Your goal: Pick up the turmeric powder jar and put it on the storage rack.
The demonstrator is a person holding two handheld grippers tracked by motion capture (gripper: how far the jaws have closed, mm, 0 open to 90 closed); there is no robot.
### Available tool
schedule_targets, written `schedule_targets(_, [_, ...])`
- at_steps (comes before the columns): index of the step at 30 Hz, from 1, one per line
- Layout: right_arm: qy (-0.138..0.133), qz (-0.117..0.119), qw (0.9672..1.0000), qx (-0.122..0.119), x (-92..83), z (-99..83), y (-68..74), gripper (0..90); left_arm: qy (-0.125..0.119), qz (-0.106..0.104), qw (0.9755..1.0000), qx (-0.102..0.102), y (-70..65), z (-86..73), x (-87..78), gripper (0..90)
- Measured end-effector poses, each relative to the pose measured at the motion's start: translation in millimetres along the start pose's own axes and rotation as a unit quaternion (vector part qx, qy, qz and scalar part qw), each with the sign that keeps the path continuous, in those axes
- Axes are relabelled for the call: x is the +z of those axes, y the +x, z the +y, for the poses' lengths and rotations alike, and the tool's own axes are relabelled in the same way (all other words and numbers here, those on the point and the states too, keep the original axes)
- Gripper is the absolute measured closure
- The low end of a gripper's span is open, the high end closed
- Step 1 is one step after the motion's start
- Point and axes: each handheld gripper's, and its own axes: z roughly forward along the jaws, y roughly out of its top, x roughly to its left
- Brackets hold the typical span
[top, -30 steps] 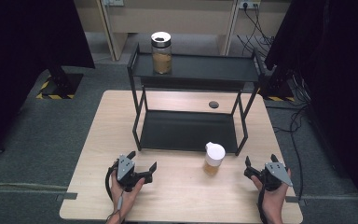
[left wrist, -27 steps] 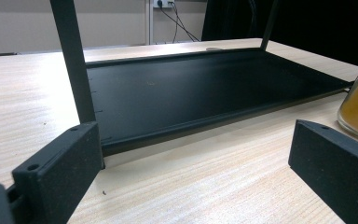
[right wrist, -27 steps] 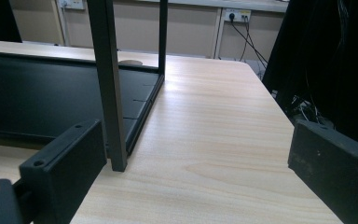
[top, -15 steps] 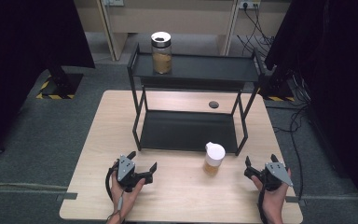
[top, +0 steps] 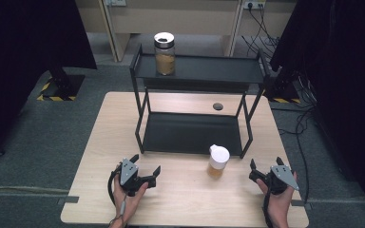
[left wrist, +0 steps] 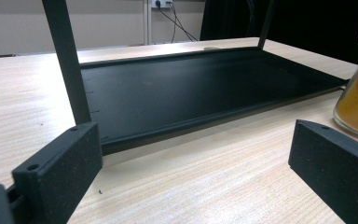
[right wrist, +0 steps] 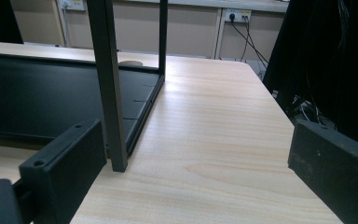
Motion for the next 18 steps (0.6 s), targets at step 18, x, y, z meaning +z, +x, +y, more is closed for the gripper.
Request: schedule_targets(18, [0.004, 0.002, 1.0000, 0.006, 0.7, 1.6, -1.7, 4.4, 0.000, -0.001, 1.0000, -0.003, 0.2, -0.1, 0.2, 1.7])
